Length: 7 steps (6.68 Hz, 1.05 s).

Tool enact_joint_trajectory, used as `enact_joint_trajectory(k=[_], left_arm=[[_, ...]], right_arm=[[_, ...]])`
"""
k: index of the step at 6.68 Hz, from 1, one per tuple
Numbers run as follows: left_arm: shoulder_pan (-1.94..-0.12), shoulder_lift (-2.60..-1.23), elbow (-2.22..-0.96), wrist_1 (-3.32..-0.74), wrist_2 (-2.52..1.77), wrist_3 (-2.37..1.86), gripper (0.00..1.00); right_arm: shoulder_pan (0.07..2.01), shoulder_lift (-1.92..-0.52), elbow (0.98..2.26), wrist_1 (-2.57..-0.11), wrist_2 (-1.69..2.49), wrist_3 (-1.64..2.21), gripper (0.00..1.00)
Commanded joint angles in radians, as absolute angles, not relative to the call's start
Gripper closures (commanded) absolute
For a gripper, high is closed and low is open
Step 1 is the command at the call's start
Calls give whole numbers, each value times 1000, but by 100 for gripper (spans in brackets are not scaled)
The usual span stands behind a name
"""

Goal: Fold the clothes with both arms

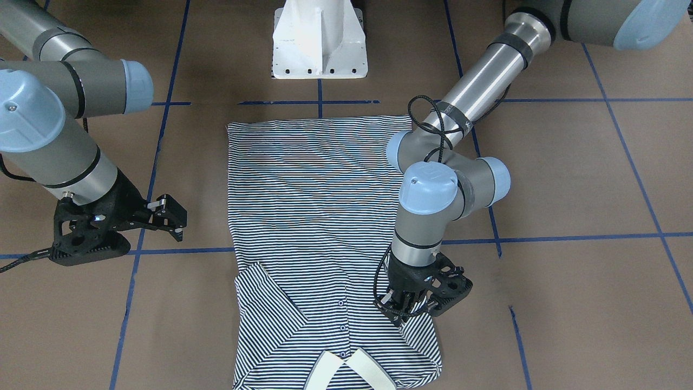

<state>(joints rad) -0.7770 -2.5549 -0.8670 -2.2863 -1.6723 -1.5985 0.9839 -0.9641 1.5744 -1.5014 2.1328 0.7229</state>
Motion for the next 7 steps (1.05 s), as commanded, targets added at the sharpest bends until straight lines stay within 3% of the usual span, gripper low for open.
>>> enact_joint_trajectory(k=[1,2,3,4,7], left_arm=[[-776,-2556,-874,-2342,-1683,-1566,0],[-790,-2545,-900,-2323,-1745,-1492,0],[-795,-2478,-1011,-2236,-1825,-1417,0],[-795,-2354,-1220,-2132,-1832,-1351,0],[-784,-2156,-1680,-1829,-1833,-1255,0]], right_arm=[[980,-962,1559,-1500,2132,724,0],[983,-962,1559,-1502,2135,727,0],[979,-969,1577,-1506,2166,738,0],[963,-1033,1647,-1511,2180,770,0],[740,-1225,1918,-1493,1981,1065,0]])
